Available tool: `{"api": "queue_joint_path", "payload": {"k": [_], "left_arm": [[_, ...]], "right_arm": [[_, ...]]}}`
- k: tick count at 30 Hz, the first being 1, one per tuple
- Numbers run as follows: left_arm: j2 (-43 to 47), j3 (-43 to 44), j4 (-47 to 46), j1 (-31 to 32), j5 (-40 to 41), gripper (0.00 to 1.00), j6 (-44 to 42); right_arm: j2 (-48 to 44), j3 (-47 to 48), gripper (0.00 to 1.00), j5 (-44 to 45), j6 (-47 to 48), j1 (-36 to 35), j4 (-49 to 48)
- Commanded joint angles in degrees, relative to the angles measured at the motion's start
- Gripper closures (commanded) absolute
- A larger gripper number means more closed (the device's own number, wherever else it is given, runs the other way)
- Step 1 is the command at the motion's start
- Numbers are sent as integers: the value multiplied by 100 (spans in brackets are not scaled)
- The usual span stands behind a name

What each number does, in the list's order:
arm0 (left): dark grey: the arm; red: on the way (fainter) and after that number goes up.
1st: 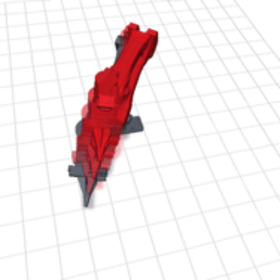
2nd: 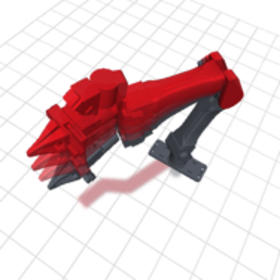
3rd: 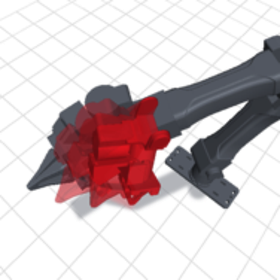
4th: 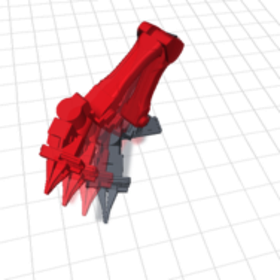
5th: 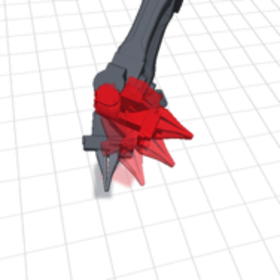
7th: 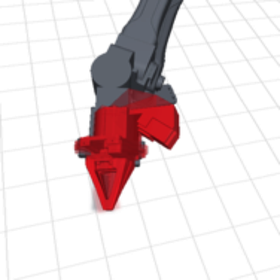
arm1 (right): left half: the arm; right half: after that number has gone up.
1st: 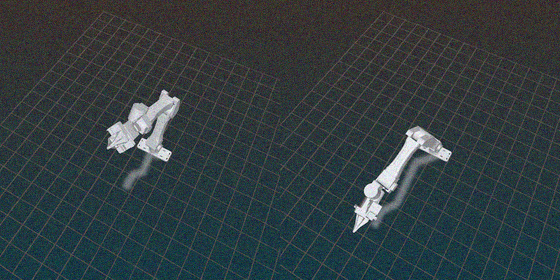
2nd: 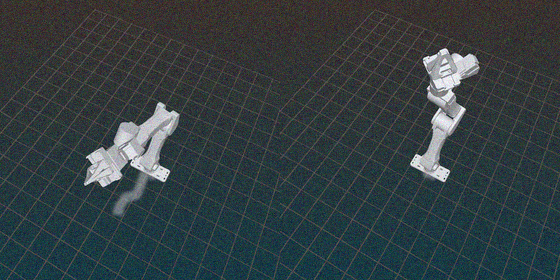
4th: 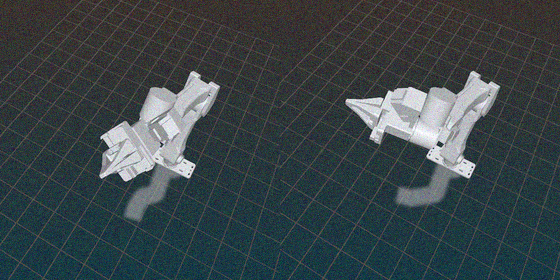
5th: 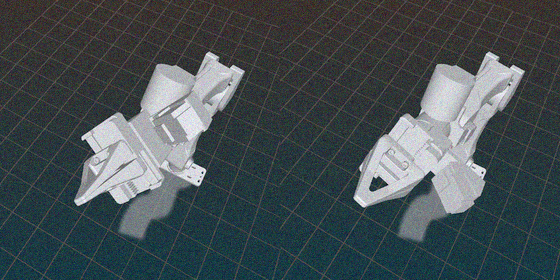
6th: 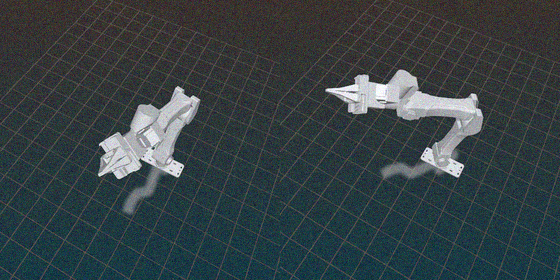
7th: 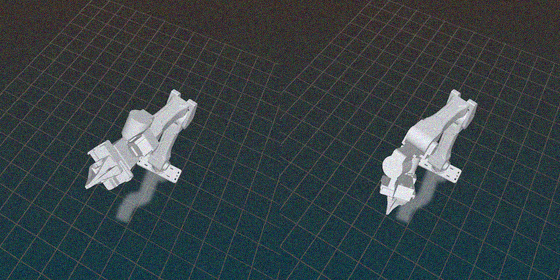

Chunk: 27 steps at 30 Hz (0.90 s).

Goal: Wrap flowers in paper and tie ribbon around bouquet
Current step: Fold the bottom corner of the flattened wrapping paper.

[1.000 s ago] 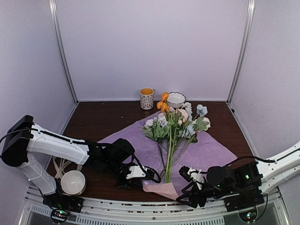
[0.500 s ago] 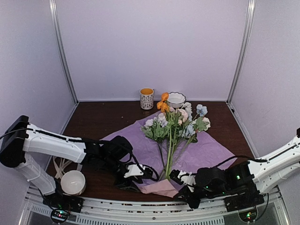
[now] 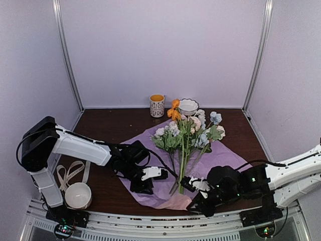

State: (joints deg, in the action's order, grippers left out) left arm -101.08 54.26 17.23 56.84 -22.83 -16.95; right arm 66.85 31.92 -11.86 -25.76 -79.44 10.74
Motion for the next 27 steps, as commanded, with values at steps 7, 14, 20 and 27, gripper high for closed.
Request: {"api": "queue_joint_path", "payload": {"k": [7, 14, 20, 27], "left_arm": [[-64, -178, -9, 11, 573, 67, 208], [539, -368, -158, 11, 452, 62, 193], [1904, -770, -454, 16, -459, 43, -6], [1981, -912, -40, 564, -576, 31, -456]], "right_arm": [[887, 125, 100, -2021, -629, 1834, -648], [1453, 469, 100, -2189, -367, 2271, -425], [1560, 465, 100, -2308, -431, 2448, -532], [1492, 520, 100, -2314, -453, 2469, -503]]}}
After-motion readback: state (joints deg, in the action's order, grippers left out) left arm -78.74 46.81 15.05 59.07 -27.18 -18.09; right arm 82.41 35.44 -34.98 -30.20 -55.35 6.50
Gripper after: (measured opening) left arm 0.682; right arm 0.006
